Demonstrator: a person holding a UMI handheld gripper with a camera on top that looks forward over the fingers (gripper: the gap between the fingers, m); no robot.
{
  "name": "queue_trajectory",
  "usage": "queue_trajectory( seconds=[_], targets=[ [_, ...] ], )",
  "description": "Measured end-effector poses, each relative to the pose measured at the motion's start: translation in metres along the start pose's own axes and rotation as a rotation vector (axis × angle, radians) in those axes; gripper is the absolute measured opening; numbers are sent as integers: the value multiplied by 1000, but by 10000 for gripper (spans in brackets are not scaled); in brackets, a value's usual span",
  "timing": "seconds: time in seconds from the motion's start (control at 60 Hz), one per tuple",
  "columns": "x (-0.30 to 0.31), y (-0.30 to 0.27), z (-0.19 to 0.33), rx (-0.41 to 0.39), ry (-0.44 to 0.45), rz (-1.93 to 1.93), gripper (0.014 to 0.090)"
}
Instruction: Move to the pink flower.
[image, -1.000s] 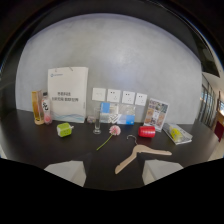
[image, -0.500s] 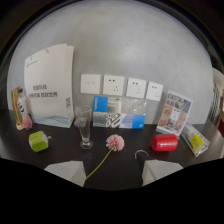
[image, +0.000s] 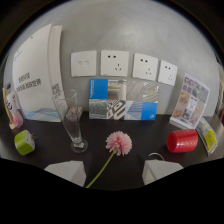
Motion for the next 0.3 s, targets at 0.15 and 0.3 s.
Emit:
queue_trajectory(
  seconds=[0.15,0.3],
  targets=[
    [2,2,4,-10,10,-3,852],
    [2,1,6,-10,12,-4,854]
  ],
)
